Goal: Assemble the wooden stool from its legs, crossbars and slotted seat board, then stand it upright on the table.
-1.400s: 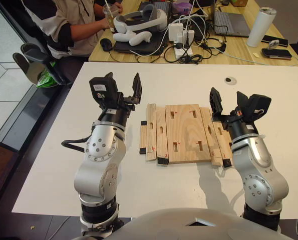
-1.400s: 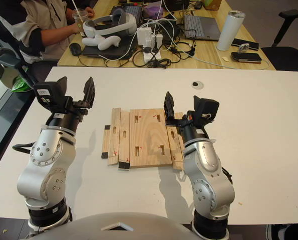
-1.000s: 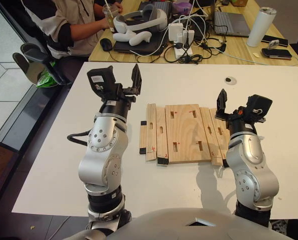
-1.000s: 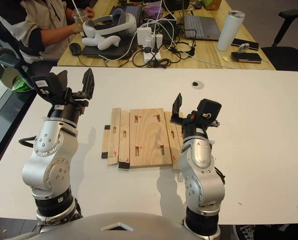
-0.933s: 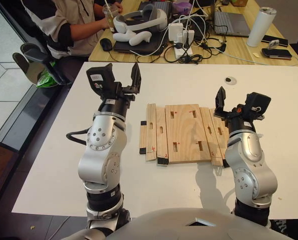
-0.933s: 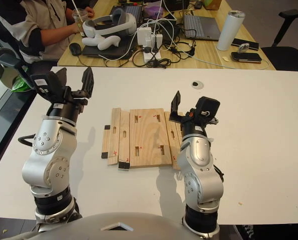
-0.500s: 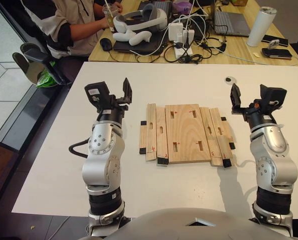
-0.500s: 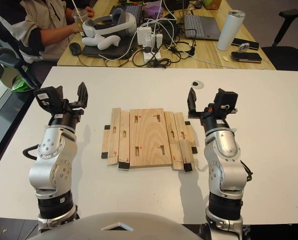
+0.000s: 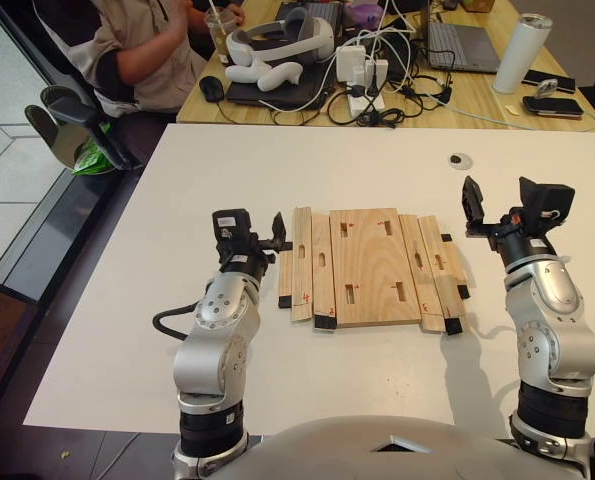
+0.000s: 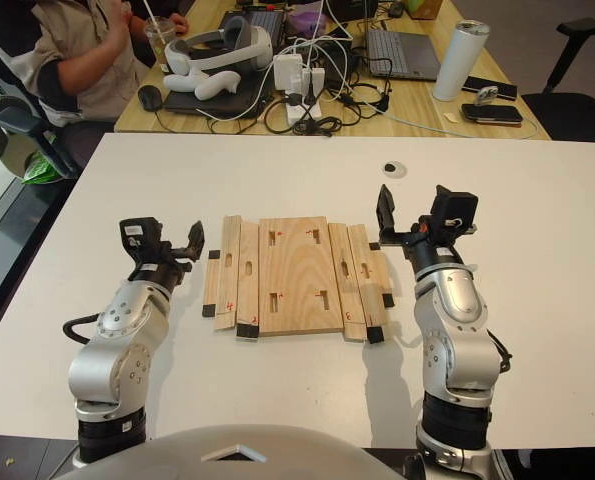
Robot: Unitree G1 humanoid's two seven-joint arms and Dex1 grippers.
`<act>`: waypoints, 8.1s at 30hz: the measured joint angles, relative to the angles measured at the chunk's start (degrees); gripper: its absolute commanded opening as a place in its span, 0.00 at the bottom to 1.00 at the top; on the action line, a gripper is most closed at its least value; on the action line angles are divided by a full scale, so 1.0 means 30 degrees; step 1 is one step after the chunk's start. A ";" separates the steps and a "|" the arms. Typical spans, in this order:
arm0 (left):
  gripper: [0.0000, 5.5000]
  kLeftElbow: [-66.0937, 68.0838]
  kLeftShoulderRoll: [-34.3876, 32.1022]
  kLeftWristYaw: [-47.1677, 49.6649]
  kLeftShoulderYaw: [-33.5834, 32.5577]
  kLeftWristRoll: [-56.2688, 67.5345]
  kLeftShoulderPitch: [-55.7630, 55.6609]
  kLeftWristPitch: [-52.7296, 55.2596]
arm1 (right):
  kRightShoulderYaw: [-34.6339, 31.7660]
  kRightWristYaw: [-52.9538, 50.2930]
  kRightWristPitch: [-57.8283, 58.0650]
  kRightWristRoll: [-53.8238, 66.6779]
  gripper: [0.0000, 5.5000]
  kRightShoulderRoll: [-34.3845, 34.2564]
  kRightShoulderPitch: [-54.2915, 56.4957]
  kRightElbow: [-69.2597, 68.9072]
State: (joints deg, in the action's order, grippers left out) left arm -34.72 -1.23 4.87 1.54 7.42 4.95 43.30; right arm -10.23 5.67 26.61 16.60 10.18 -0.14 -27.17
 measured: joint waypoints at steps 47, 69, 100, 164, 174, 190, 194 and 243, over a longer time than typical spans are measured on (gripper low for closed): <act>0.67 0.2503 -0.8214 -0.6716 0.4066 -0.1597 -0.2957 0.6005 | 0.1424 -0.2418 -0.1551 -0.2465 0.87 -0.2021 -0.0784 -0.1471; 0.67 0.4256 -0.5203 -0.4612 0.5501 -0.4016 -0.4850 0.4396 | 0.0715 -0.1223 -0.1693 -0.2278 0.87 -0.1003 0.1387 0.0301; 0.67 0.3512 -0.2924 -0.3837 0.4728 -0.5812 -0.2115 0.3948 | 0.0628 0.0397 -0.1573 -0.2203 0.87 0.0054 0.0803 0.1125; 0.67 0.4337 -0.3065 -0.4510 0.4550 -0.6370 -0.2195 0.3764 | 0.0757 0.0491 -0.0796 -0.1953 0.87 -0.0138 0.2019 0.2971; 0.67 0.4076 -0.2791 -0.4961 0.3887 -0.5472 -0.2175 0.6036 | 0.1065 0.0346 -0.0854 -0.1969 0.87 -0.0256 0.1910 0.2951; 0.42 0.4655 -0.2057 -0.6439 -0.0095 -0.1385 -0.4744 1.1853 | 0.1452 -0.1343 -0.1368 -0.2294 0.87 -0.1841 0.1110 0.1716; 0.31 0.4436 -0.2759 -0.6393 0.0566 -0.1252 -0.4539 1.1773 | 0.1433 -0.1685 -0.1400 -0.2317 0.87 -0.1919 0.1107 0.1505; 0.23 0.1313 -0.4082 -0.6097 0.6548 -0.7209 -0.7764 -0.8788 | 0.1120 0.9289 0.5322 1.2586 0.75 0.2126 1.0258 0.5663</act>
State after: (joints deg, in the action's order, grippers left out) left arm -30.78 -13.48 -13.42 21.18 -14.20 -18.34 16.94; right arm -6.87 33.53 42.58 54.36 16.56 30.63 -10.18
